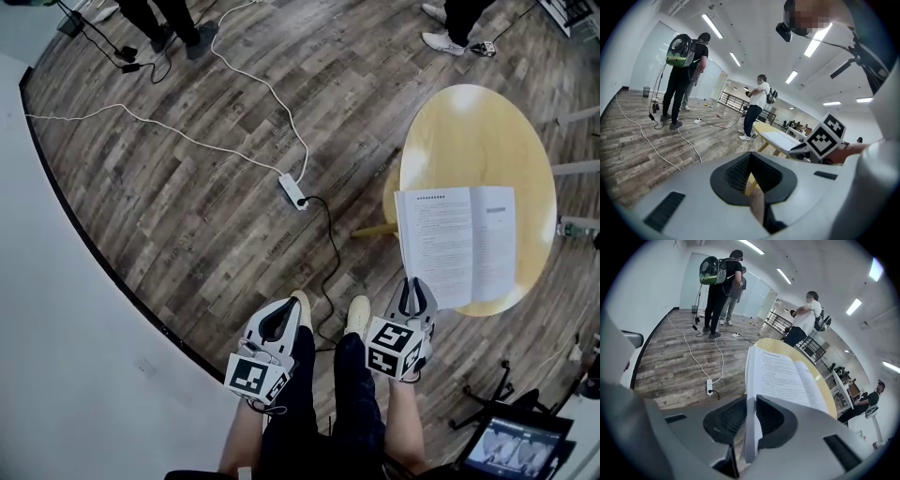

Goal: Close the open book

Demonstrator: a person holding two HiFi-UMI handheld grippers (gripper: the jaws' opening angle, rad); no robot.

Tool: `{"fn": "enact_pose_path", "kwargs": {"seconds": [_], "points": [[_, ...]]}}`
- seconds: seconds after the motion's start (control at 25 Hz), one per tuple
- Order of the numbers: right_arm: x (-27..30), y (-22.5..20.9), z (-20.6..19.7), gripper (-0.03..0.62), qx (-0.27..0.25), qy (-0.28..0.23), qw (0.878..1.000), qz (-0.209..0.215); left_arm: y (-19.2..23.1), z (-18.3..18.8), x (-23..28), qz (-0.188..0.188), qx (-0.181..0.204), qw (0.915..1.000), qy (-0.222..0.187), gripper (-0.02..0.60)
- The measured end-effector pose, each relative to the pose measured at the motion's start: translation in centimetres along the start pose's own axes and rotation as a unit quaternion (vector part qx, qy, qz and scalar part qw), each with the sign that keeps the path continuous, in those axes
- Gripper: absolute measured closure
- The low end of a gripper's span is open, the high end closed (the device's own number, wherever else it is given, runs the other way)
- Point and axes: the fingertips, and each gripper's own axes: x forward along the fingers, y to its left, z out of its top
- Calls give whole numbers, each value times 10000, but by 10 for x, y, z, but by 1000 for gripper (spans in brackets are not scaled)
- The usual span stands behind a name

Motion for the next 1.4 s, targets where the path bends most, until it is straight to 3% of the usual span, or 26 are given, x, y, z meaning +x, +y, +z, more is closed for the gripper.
{"fn": "enact_pose_path", "kwargs": {"seconds": [0.32,0.68,1.04,1.4], "points": [[-8,-7,6,545,112,-118,9999,57,-10,7,1,-11,159,9999,-34,584],[-46,-44,25,550,375,-458,9976,360,-64,62,15,-210,674,9970,-316,584],[-79,-128,34,551,689,-958,9912,595,-163,105,43,-478,1166,9910,-460,584],[-69,-224,20,551,1232,-1326,9784,995,-249,148,106,-620,1431,9844,-812,584]]}}
